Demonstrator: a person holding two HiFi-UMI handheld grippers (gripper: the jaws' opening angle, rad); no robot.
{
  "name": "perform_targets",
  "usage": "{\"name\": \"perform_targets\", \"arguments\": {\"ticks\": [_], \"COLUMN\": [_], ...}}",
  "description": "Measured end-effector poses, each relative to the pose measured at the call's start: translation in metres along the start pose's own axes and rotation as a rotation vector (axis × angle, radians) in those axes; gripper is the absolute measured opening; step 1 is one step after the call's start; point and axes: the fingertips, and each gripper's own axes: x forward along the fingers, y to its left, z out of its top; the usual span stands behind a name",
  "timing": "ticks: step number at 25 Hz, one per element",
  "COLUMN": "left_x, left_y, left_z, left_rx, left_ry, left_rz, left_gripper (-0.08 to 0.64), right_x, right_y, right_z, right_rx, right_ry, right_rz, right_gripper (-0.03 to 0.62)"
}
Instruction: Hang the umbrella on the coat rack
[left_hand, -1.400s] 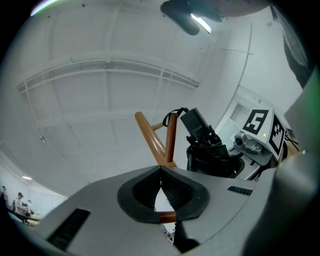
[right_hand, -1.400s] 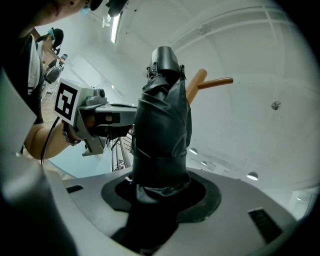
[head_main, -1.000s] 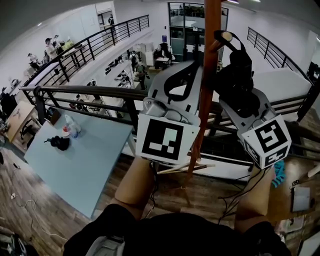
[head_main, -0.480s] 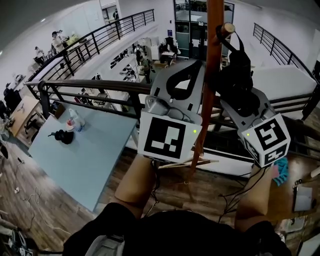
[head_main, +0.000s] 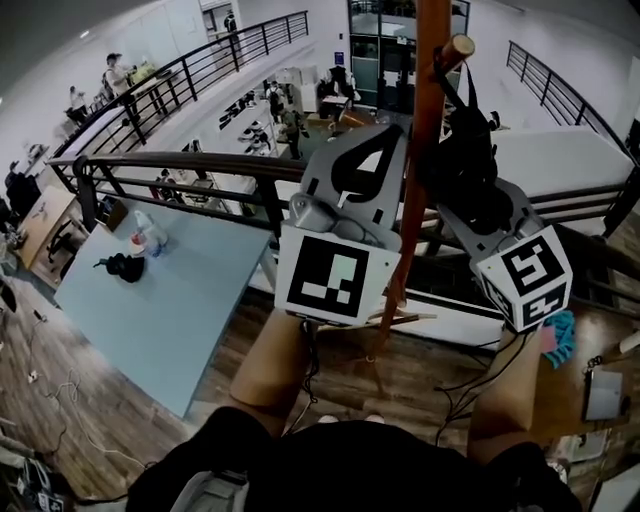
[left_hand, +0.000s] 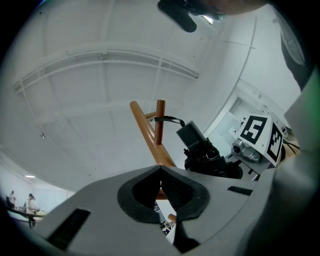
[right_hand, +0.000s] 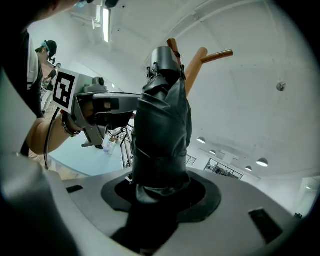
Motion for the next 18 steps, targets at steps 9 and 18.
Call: {"name": "perform_targets", "arguments": {"ticks": [9, 18], "left_x": [0.001, 0.000], "left_y": [-0.004, -0.006], "left_z": [-0.012, -0.020], "left_rx": [-0.020, -0.023], "left_ry": [0.016, 0.042], "left_rz": [-0.001, -0.002], "left_gripper": [0.012, 0.012], "right_x": [0.005, 0.012], "right_y": [0.002, 0.004], "right_z": [-0.016, -0.026], "right_rx": [0.023, 0.060], "right_ry": [0.030, 0.057], "right_rz": [0.020, 0.044], "right_gripper": [0.209, 0.209]}}
